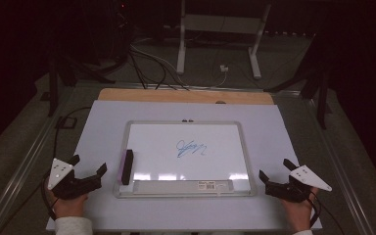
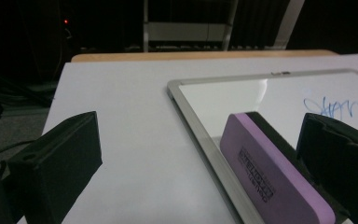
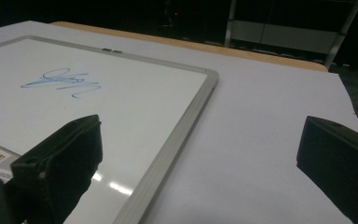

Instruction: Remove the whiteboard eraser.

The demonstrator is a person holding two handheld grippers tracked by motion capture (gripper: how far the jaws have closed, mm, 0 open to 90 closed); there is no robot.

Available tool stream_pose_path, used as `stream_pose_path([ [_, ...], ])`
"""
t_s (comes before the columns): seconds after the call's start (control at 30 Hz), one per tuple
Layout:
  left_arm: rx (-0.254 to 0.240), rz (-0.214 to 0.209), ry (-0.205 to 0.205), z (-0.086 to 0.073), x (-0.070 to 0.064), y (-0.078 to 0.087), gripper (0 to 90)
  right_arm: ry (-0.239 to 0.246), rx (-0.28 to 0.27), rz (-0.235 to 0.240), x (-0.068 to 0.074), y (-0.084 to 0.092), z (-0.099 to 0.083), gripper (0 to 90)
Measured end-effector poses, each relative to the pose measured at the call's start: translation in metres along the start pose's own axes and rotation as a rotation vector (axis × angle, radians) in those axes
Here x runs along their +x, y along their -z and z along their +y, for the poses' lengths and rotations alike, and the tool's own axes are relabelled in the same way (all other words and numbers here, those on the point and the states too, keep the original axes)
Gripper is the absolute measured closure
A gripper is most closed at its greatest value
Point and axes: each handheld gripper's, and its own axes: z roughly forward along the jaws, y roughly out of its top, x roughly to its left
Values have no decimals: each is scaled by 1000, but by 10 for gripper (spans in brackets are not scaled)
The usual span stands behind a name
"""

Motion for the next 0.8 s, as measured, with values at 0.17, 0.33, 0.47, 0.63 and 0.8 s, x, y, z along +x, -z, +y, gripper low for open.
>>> stream_pose_path([
  [0.17,7,9,23,3,1,2,10,-19,12,-11,-2,0,-1,5],
  [0.33,26,20,53,5,4,3,18,-48,24,-21,-4,1,0,5],
  [0.47,31,40,65,9,6,4,18,-50,26,-20,-3,3,0,4],
  [0.63,54,22,56,18,7,2,16,-79,57,-20,-3,2,-1,0],
  [0.8,71,4,52,20,7,1,16,-57,51,-26,-1,3,0,0],
])
